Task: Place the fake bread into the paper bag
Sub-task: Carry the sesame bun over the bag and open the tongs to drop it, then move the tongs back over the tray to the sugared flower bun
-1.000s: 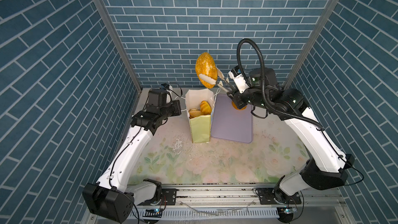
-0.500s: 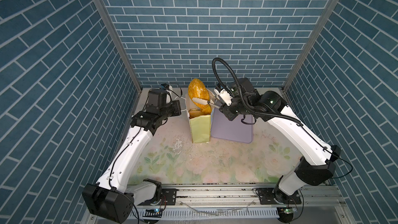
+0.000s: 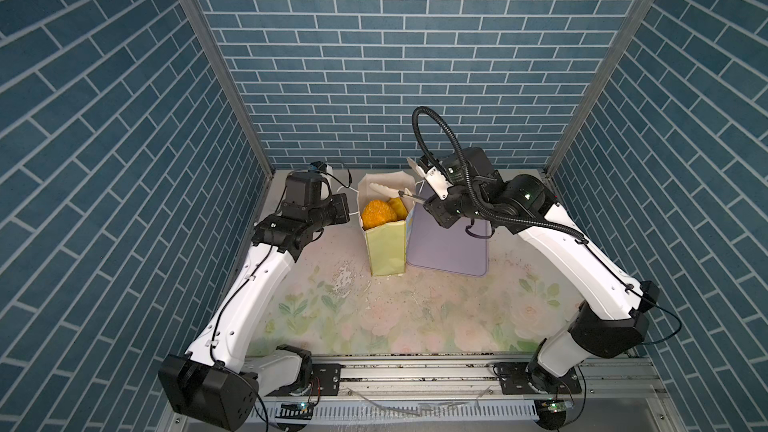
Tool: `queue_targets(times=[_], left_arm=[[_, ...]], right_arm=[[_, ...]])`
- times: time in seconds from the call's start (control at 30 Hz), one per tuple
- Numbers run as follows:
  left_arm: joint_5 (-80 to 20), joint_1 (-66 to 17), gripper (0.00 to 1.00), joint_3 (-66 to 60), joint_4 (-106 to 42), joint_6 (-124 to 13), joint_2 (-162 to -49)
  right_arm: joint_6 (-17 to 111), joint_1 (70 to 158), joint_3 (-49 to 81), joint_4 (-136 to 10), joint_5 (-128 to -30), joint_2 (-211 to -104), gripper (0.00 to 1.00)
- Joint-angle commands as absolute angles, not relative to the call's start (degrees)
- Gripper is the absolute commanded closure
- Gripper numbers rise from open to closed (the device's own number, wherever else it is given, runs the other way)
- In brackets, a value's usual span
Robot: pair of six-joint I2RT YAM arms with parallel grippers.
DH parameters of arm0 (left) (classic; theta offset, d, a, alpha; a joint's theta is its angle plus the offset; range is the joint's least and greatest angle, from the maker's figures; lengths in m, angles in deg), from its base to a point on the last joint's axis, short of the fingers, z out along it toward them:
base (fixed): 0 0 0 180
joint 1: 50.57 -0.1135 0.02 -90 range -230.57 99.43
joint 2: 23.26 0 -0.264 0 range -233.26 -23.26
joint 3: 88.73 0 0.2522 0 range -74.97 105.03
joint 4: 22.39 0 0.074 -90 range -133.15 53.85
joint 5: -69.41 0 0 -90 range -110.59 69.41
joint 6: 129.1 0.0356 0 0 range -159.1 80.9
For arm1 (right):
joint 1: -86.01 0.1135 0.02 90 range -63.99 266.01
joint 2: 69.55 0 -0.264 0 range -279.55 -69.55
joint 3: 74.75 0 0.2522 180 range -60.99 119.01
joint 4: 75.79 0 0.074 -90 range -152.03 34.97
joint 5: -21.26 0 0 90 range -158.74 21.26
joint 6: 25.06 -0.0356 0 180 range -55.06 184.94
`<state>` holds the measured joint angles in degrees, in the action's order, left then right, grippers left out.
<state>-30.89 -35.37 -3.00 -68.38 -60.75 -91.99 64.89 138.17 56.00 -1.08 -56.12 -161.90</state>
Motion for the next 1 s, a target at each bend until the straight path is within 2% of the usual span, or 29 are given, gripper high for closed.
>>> queue_targets(times=[0.0,0.17,0.3,0.43,0.73,0.97], left_arm=[[-30.7,-35.0,0.94,-3.9,-68.6,-60.1,-90.7],[-30.6,-35.0,0.94,-3.4,-68.7,-59.6,-91.2],[-30.8,-35.0,0.95,-3.1,-68.5,-60.1,-91.5],[-30.7,-35.0,0.94,-3.0,-68.4,-60.2,-91.6],[-30.7,-35.0,0.94,-1.6,-68.9,-60.4,-92.5],[-30.3,-35.0,0.94,0.4,-70.9,-60.0,-92.9]], right_arm=[[65.7,137.1,58.4,-4.1,-51.6,-158.7,0.47],[64.5,131.3,55.9,-4.5,-50.1,-155.3,0.47],[61.3,124.9,48.9,-6.1,-47.8,-152.0,0.47],[58.8,118.6,40.6,-9.6,-50.0,-149.4,0.46],[58.6,109.5,30.6,-13.0,-55.0,-155.5,0.47],[58.6,105.4,30.3,-15.2,-59.9,-163.0,0.48]])
